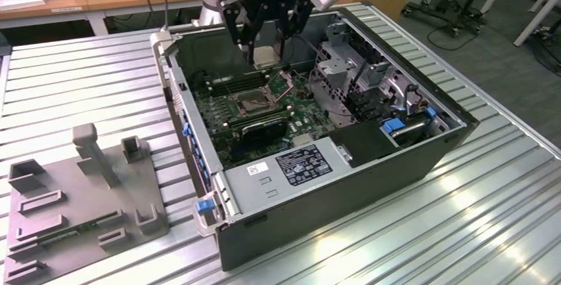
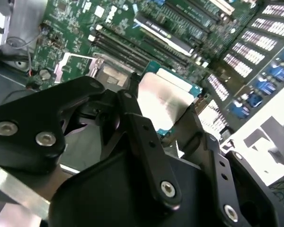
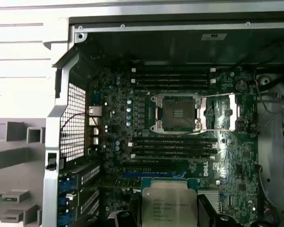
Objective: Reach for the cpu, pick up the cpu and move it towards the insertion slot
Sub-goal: 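Pick up the cpu and move it towards the insertion slot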
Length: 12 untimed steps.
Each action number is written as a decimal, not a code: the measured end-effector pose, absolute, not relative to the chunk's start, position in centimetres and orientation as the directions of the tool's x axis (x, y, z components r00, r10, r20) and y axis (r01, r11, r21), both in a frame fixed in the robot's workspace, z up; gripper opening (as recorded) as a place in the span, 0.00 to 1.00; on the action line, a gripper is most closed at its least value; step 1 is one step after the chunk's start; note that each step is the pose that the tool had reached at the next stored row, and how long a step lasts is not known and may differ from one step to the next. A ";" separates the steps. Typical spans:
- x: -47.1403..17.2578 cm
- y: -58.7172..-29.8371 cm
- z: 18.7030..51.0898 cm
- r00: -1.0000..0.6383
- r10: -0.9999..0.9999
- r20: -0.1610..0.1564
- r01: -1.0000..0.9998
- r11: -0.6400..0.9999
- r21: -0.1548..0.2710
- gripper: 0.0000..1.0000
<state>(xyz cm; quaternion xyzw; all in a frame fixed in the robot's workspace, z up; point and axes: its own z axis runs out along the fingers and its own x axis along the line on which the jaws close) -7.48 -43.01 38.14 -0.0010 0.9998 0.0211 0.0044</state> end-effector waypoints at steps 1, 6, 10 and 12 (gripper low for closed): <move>-7.4 -42.7 38.1 -1.000 -0.002 -0.009 -0.002 0.999 0.042 0.55; -7.4 -40.6 38.0 -1.000 -0.002 -0.009 -0.002 0.999 0.042 0.55; -7.3 -39.2 37.9 -1.000 -0.002 -0.009 -0.002 0.999 0.042 0.55; -7.3 -38.5 37.9 -1.000 -0.002 -0.009 -0.002 0.999 0.042 0.55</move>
